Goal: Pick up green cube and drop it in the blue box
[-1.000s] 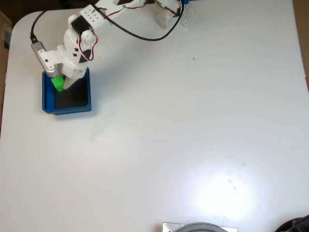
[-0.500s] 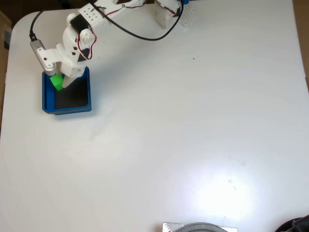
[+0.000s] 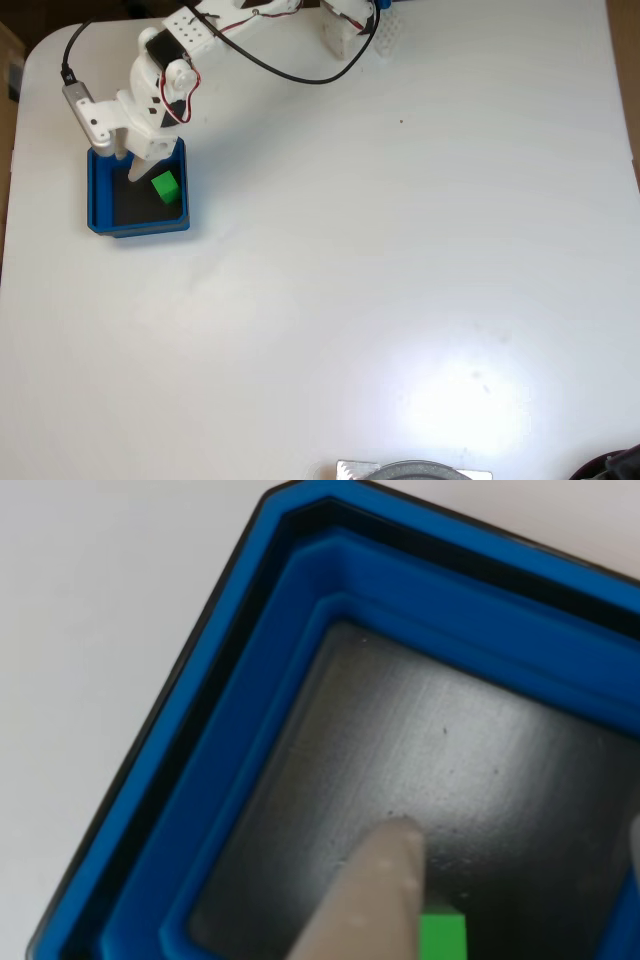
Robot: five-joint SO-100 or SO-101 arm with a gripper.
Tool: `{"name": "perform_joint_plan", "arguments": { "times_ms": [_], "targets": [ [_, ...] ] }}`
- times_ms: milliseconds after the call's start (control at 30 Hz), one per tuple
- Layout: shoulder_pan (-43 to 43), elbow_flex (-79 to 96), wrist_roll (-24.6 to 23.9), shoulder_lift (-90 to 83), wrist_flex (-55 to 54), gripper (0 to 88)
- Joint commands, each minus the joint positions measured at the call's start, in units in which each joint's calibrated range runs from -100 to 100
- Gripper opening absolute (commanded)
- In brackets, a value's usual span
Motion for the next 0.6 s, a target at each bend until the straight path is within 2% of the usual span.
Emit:
{"name": "perform_joint_plan", "arguments": {
  "times_ms": [0,567],
  "targets": [
    [0.44,-1.13,-0.05,-0.98,-1.27,20.6],
    [0.14,2.82,0.29,-14.69,-1.43,20.5]
  ]
}}
